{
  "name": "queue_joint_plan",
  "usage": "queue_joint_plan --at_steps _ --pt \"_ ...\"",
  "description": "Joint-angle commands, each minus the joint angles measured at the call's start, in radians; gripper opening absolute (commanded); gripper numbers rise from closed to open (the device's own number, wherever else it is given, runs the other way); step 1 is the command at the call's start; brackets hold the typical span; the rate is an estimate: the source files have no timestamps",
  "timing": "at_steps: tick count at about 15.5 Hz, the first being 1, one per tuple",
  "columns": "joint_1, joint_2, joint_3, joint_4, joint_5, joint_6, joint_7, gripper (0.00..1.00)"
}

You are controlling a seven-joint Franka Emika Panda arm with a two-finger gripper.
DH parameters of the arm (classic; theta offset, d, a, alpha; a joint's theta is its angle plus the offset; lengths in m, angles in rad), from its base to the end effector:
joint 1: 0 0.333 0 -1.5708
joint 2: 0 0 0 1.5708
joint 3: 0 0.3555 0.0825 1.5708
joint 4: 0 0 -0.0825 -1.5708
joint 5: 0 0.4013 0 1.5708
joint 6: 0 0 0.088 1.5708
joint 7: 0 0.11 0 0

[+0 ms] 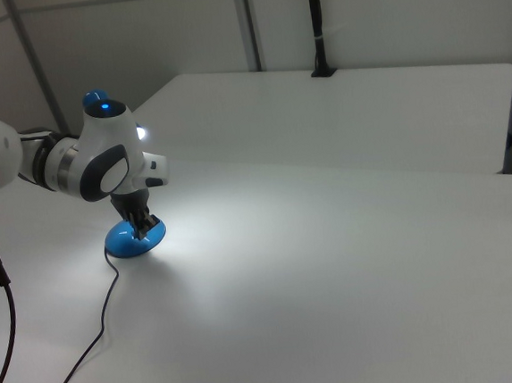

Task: Turn off the lamp
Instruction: 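Lower the gripper tip onto the switch on the lamp base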

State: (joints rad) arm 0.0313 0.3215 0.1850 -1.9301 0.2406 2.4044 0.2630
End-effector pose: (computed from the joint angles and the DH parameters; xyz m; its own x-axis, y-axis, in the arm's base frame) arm 0.6440 0.1356 0.3641 0.9705 -0.2327 0.0627 -0.2083 -0.9408 -0.2676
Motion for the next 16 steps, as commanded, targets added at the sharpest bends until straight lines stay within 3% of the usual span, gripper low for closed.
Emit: queue_joint_plan --at_steps 1,16 --pt "0.009 -0.015 -0.002 -0.006 0.037 0.019 0.021 0.00" --pt "0.018 0.010 0.010 0.000 0.095 0.071 0.021 0.00"
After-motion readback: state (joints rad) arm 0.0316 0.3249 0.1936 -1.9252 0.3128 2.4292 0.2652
